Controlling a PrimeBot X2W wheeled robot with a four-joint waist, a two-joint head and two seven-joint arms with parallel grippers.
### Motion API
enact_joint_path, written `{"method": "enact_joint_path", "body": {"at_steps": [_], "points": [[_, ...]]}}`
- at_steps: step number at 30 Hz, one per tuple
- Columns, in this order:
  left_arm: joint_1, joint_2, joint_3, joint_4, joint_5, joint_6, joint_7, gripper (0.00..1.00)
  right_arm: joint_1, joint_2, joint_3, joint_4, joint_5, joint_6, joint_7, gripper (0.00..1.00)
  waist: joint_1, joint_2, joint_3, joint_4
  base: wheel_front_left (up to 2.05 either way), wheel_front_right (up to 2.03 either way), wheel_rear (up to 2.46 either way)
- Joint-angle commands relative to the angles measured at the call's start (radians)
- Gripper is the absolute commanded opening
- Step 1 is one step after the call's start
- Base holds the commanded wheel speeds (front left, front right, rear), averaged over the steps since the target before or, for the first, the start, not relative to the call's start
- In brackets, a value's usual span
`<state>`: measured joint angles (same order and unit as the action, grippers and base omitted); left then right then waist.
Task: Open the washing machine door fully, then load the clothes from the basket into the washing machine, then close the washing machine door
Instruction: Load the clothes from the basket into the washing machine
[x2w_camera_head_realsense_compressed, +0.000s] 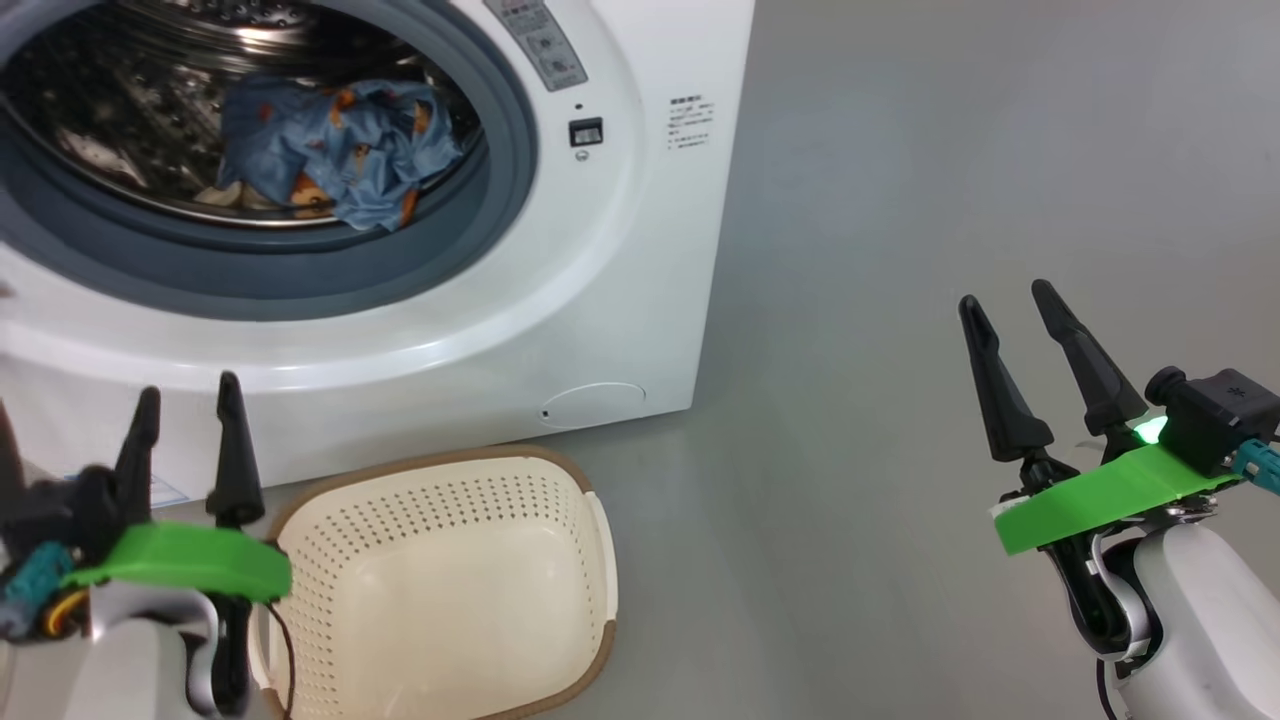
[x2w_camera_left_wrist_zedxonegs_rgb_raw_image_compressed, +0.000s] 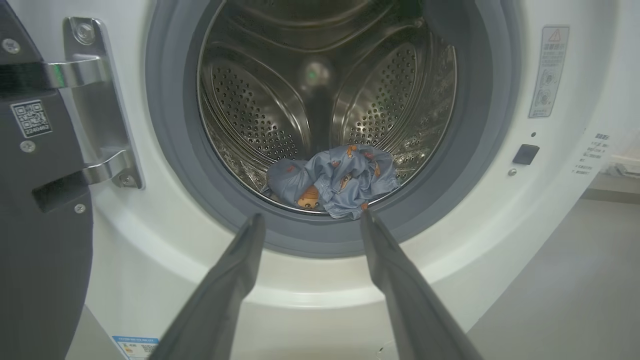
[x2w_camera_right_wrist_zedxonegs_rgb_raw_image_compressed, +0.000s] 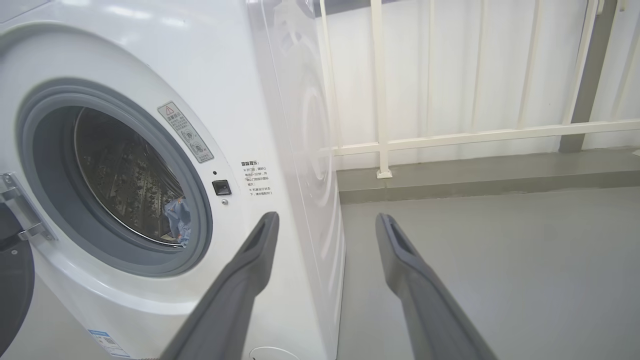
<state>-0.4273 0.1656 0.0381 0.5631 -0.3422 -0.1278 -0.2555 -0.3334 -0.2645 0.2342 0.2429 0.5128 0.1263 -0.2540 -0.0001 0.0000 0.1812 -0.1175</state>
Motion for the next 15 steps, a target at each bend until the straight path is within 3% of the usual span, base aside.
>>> {"method": "enact_joint_path", "body": {"at_steps": [1, 15], "points": [[0.022, 0.021, 0.034, -0.047, 0.004, 0.007, -0.006, 1.0, 0.018, -0.015, 0.007, -0.022, 0.014, 0.004, -0.008, 1.0, 0.0001, 0.0, -0.01, 0.011, 0.0, 0.0, 0.0], [0.178, -0.012, 0.032, -0.192, 0.016, 0.013, -0.006, 1.0, 0.05, -0.022, 0.002, -0.022, 0.015, 0.004, -0.008, 1.0, 0.0001, 0.0, -0.049, 0.031, 0.0, 0.0, 0.0]]}}
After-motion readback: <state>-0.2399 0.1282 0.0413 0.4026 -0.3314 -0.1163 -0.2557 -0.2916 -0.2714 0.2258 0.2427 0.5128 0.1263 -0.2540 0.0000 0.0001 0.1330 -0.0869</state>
